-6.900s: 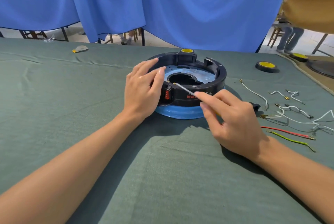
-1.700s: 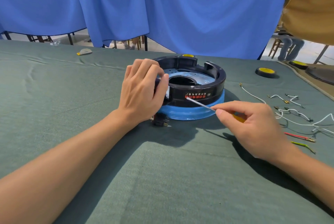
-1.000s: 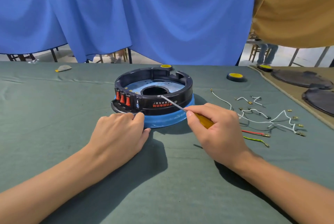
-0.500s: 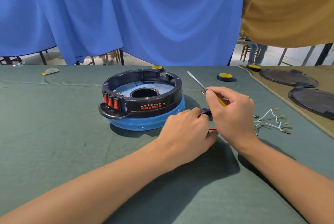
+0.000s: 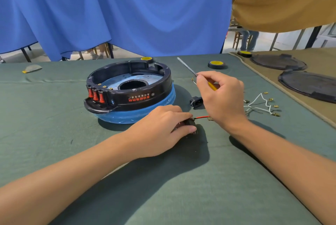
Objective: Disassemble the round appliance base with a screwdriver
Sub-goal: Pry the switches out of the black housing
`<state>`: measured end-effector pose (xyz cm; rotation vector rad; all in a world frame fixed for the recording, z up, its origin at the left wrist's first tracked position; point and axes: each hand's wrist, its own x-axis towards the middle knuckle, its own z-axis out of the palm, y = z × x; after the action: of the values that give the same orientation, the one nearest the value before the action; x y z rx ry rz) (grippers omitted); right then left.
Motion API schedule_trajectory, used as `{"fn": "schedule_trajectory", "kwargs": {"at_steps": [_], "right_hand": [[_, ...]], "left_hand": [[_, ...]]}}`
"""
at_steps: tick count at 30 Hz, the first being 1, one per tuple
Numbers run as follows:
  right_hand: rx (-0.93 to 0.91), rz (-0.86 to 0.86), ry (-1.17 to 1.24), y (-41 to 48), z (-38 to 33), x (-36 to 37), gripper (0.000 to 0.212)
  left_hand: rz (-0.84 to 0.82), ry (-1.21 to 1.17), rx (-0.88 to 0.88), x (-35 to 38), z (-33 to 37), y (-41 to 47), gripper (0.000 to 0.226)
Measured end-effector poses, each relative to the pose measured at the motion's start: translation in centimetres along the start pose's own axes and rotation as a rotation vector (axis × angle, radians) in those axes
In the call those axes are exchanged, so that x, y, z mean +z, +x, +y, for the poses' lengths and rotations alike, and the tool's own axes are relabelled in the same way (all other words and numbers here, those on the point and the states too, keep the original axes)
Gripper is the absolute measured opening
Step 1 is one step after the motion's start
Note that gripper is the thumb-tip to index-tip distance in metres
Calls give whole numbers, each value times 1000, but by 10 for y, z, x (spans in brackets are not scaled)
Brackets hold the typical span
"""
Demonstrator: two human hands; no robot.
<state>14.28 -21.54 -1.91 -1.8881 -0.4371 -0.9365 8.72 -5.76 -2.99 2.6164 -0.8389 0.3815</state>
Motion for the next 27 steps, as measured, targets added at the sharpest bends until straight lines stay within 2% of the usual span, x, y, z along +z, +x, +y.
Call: {"fn": "schedule_trajectory", "kwargs": {"at_steps": [5, 8, 14, 27], "right_hand": [[19, 29, -15, 1, 1, -3, 22], [12, 43, -34, 3, 1, -5, 20], [102, 94, 0, 18, 8, -16, 19], [164, 141, 36, 42, 19, -41, 19]], "left_hand": [[96, -236, -151, 4, 14, 12, 33], [162, -378, -253, 14, 25, 25, 35], [56, -207, -197, 36, 37, 38, 39], [81, -239, -136, 57, 54, 62, 45]]}}
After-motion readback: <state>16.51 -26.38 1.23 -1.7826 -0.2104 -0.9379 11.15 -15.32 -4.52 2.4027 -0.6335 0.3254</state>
